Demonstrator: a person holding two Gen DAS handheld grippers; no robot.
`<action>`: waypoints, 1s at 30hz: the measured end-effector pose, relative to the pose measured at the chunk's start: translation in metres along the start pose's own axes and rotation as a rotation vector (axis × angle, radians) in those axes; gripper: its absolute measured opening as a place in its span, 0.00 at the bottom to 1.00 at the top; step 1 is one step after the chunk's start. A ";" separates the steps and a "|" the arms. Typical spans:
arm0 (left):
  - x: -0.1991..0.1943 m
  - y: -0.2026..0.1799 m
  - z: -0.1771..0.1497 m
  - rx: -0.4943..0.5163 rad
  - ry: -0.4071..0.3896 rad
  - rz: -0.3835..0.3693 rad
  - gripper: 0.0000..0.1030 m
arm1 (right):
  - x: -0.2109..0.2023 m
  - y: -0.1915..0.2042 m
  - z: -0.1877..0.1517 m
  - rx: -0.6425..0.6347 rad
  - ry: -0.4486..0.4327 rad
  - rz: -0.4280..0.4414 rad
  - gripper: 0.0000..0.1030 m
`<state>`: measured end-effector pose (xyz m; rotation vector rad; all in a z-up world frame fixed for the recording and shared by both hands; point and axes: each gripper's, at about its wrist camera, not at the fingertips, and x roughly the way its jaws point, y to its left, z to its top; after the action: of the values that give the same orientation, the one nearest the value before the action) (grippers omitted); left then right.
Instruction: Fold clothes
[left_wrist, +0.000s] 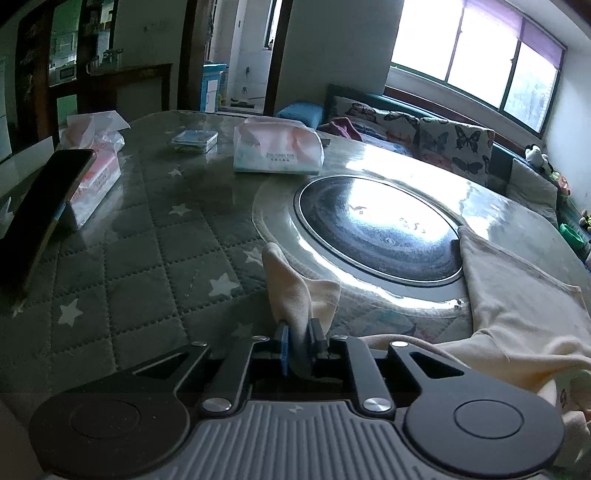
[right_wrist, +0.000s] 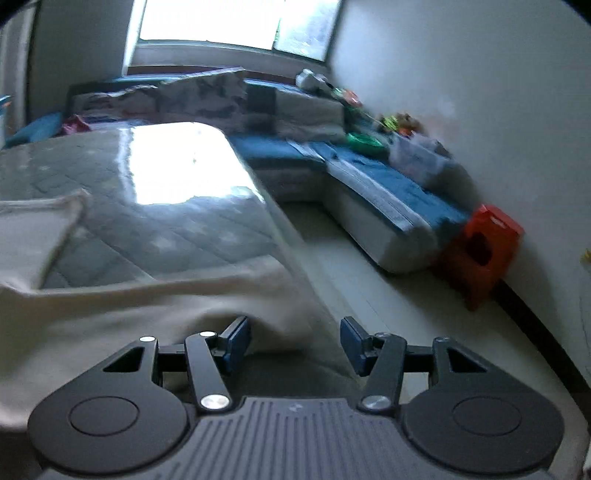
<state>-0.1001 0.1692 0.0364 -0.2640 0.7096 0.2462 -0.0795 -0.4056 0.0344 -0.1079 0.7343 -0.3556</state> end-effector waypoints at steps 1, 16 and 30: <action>-0.001 0.001 0.000 0.001 0.003 -0.001 0.16 | 0.001 -0.005 -0.002 0.005 0.012 -0.013 0.53; -0.025 0.021 0.030 -0.010 -0.080 0.102 0.25 | -0.013 0.035 0.034 -0.081 -0.044 0.295 0.55; 0.063 -0.117 0.072 0.251 -0.006 -0.207 0.35 | 0.020 0.113 0.092 -0.180 0.039 0.609 0.45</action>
<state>0.0259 0.0908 0.0645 -0.0953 0.6939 -0.0395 0.0273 -0.3096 0.0646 -0.0425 0.7993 0.2899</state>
